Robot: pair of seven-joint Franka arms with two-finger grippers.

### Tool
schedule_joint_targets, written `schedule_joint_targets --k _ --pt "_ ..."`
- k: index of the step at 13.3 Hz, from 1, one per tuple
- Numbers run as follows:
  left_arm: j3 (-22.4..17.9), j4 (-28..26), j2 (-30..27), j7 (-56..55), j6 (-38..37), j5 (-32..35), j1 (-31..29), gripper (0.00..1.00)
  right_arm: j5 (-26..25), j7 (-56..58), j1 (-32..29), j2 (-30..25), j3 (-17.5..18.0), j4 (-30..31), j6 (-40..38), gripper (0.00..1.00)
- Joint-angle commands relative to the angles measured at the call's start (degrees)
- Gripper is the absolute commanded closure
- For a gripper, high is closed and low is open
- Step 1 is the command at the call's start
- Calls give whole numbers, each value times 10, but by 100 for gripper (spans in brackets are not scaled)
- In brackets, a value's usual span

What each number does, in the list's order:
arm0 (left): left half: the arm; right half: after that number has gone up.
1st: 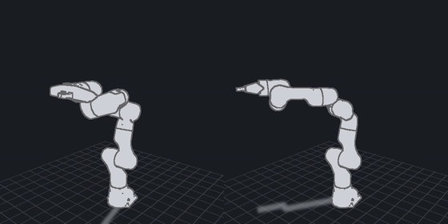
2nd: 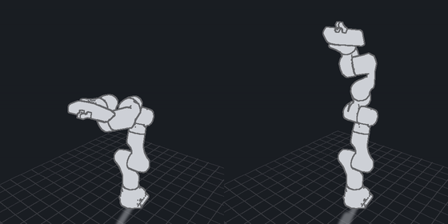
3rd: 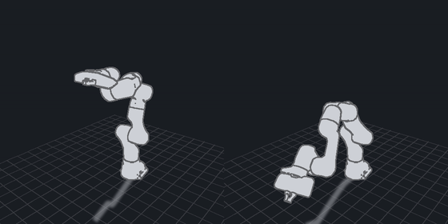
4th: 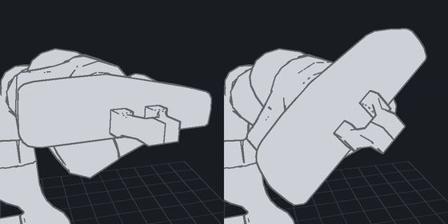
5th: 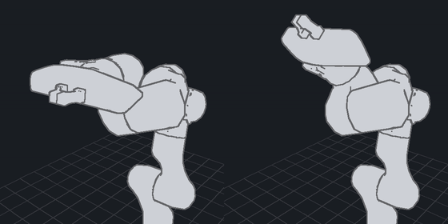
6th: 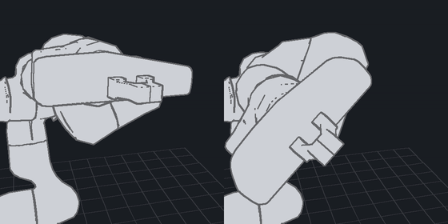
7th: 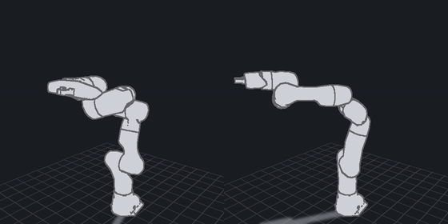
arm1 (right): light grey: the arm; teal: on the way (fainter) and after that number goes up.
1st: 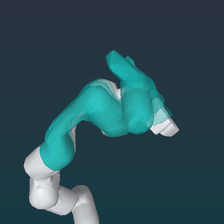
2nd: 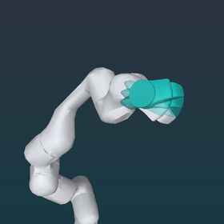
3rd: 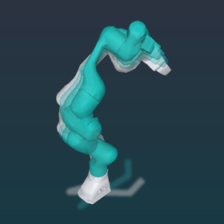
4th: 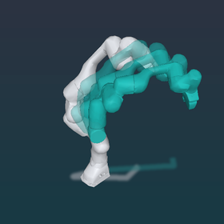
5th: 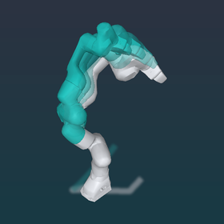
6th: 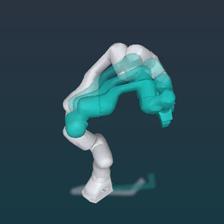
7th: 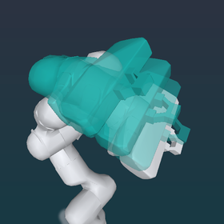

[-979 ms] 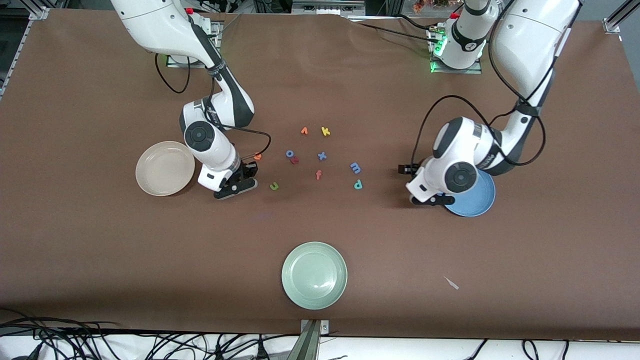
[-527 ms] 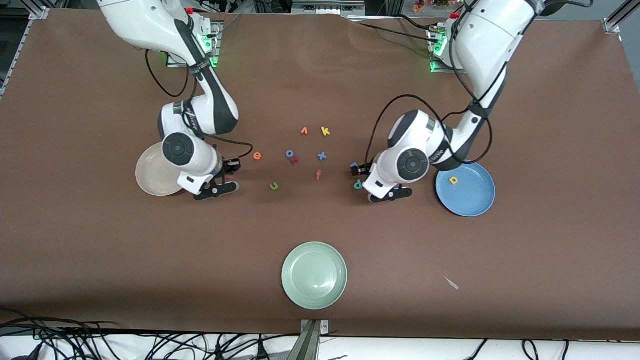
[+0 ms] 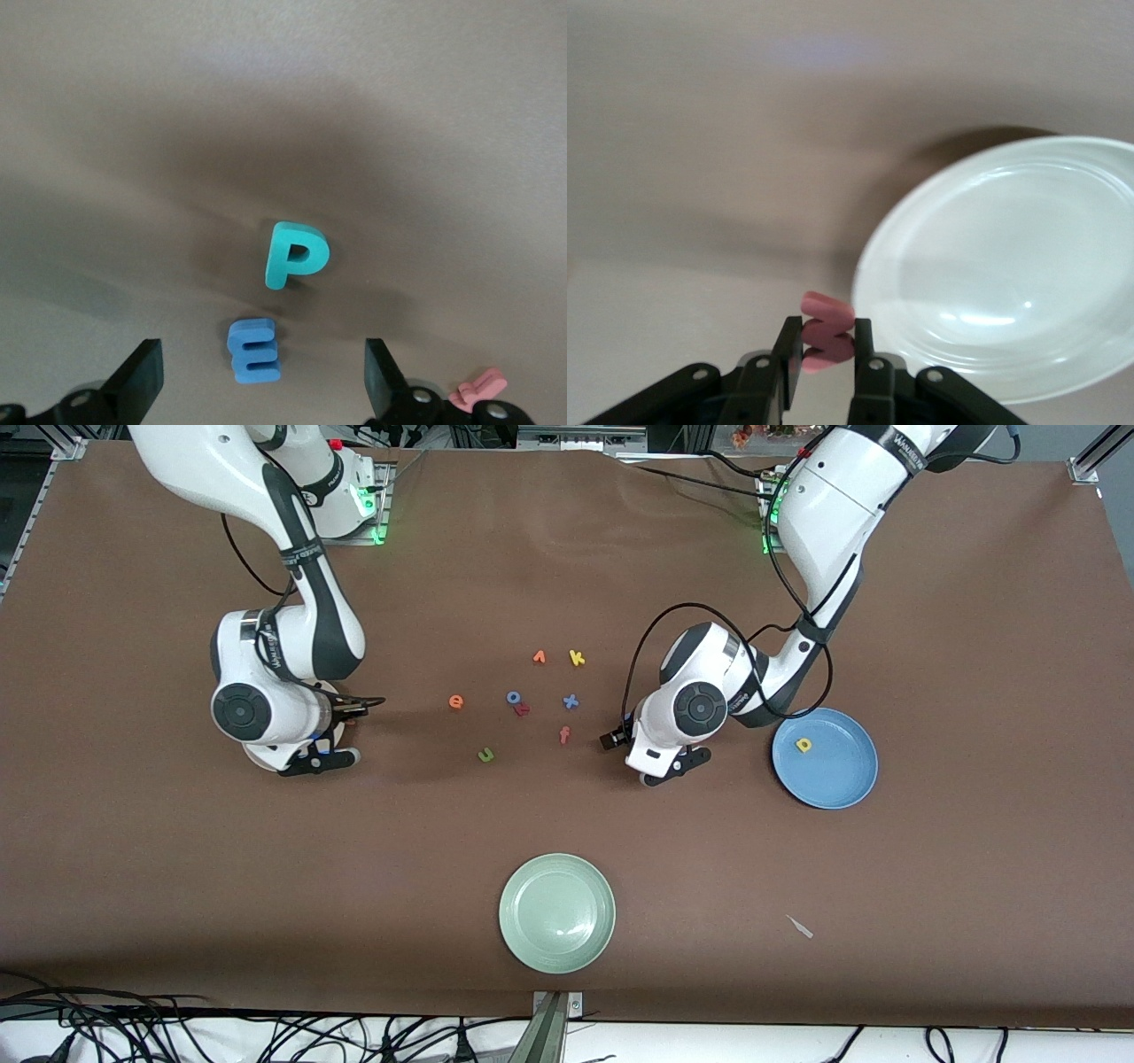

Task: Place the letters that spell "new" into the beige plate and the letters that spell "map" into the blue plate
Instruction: 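Drop the pink m onto the white plate while the left gripper reaches the E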

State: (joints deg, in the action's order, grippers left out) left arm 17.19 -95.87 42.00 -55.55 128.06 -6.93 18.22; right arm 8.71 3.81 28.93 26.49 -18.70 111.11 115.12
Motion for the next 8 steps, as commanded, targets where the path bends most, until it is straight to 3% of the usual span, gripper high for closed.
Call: schedule_joint_targets --k 1,3,4,5,6,8 --pt "-4 8 11 -28 1 -14 12 0 0 49 -18 4 -12 2 -9 70" --pt "-4 8 17 -28 1 -14 12 0 0 94 -52 20 -13 -1 -5 65" --pt "-4 8 19 -28 1 -14 13 9 1 100 -55 23 -13 -1 -3 55" --pt "-4 8 21 -28 2 -14 13 28 3 93 -54 23 -13 0 -4 10" --pt "-4 8 20 -28 1 -14 13 49 8 91 -54 22 -13 -1 -7 0" --pt "-4 8 19 -27 0 -14 8 77 10 66 -48 15 -9 -3 -9 0"
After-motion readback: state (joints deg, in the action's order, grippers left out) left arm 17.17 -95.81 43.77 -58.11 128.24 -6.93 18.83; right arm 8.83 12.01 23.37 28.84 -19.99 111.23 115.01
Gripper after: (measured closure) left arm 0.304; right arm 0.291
